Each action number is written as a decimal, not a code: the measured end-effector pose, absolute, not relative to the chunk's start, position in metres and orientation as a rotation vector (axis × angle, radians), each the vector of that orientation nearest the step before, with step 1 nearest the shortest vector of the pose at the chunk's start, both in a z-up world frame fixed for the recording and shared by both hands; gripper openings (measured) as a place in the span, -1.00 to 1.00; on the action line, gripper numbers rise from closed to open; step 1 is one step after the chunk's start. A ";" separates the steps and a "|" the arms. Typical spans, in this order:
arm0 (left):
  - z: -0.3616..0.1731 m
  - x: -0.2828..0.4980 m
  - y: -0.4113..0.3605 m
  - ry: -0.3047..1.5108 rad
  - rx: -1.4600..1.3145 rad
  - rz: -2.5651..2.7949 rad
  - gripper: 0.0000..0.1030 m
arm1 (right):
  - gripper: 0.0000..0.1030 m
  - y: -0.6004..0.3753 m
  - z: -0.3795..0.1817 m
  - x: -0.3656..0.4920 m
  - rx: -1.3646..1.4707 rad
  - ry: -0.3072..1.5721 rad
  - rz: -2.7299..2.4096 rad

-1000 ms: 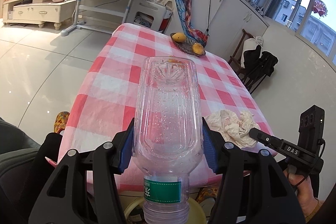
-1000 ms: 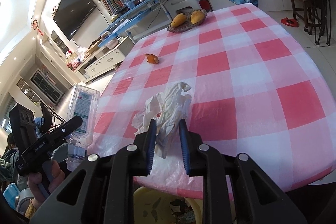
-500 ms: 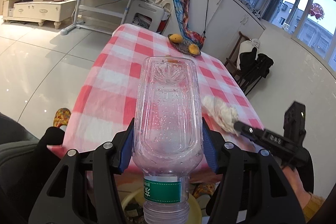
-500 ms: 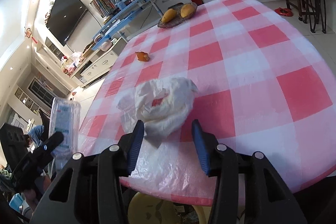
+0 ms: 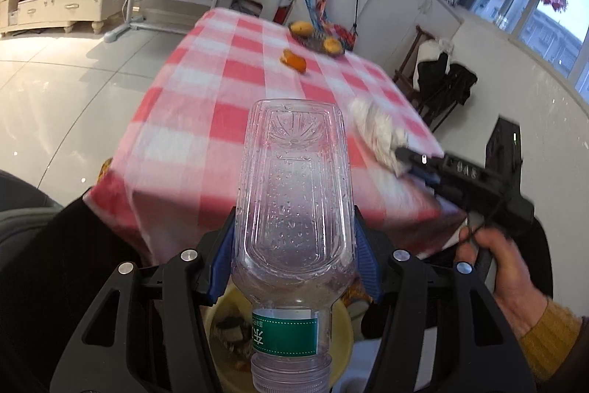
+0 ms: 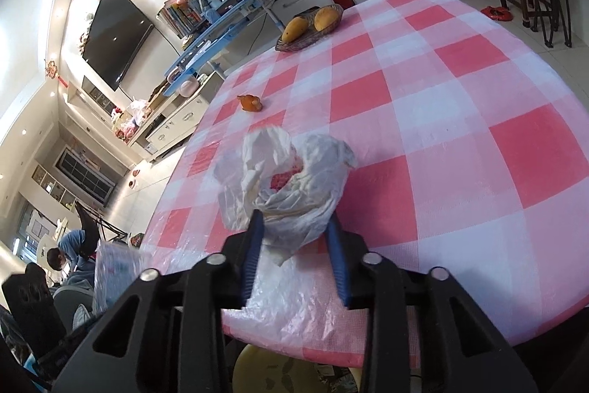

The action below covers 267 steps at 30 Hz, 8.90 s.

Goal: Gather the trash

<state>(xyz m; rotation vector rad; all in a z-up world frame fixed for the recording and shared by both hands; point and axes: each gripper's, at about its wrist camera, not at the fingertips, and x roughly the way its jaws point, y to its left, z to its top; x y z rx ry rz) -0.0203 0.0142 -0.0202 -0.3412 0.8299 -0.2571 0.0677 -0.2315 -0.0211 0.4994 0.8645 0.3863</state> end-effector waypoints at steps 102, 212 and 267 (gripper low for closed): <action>-0.031 0.113 -0.009 0.891 -0.249 -0.209 -0.58 | -0.63 -0.087 -0.008 0.240 -0.189 1.011 0.569; -0.022 -0.072 -0.010 0.886 -0.269 -0.249 -0.58 | -0.04 -0.190 0.002 -0.020 0.332 0.919 0.576; 0.041 -0.097 0.023 0.506 -0.133 0.068 0.79 | 0.85 -0.202 0.060 -0.060 -0.180 0.424 0.076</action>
